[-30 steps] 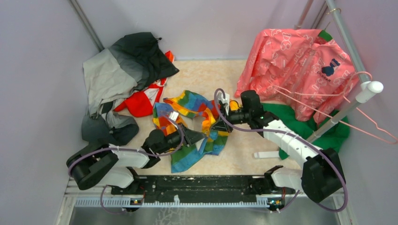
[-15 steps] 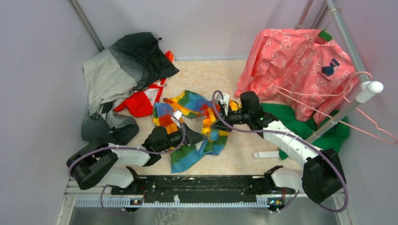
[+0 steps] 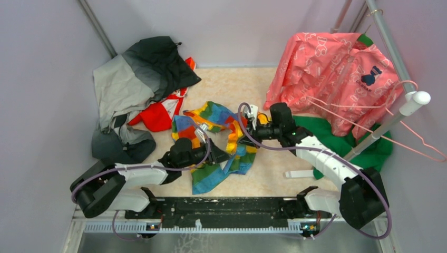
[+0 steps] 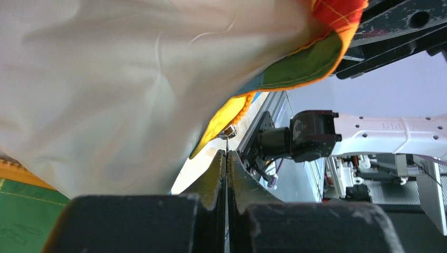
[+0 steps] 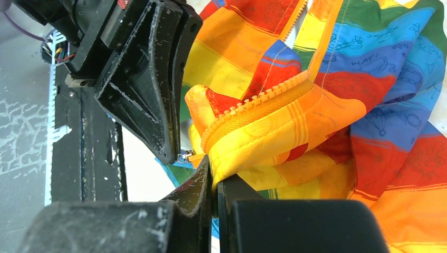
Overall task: Zip up the jacket
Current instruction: Adjust the zipper on the jacket, then adjust the jacket at the center of the board.
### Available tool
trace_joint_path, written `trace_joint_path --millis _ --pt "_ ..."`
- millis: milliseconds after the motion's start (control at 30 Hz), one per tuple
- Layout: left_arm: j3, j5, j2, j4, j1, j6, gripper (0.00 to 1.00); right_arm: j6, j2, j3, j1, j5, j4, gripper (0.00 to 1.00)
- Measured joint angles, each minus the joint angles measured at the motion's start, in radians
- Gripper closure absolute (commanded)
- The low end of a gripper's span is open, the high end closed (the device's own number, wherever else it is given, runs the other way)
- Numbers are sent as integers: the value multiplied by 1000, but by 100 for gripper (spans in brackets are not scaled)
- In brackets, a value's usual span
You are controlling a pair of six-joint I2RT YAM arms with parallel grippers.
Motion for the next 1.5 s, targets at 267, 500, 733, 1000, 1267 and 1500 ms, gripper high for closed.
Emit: trace_joint_path --millis 267,500,733,1000,1267,1500 --pt "21 91 8 -66 2 21 67 -77 -5 0 0 -38 -64 100" --pt "0 102 -253 -230 2 183 30 -183 -11 6 -7 -102 -143 100" --pt "-103 25 -519 -154 2 337 3 -274 -7 43 -11 -180 -240 100" --pt "-150 -48 -349 -2 2 284 2 -328 22 45 -11 -181 -286 100" --pt "-138 -69 -161 147 28 175 3 -381 97 77 -11 -155 -357 99" --pt "-60 -110 -33 149 55 68 4 -408 125 84 -11 -140 -394 96"
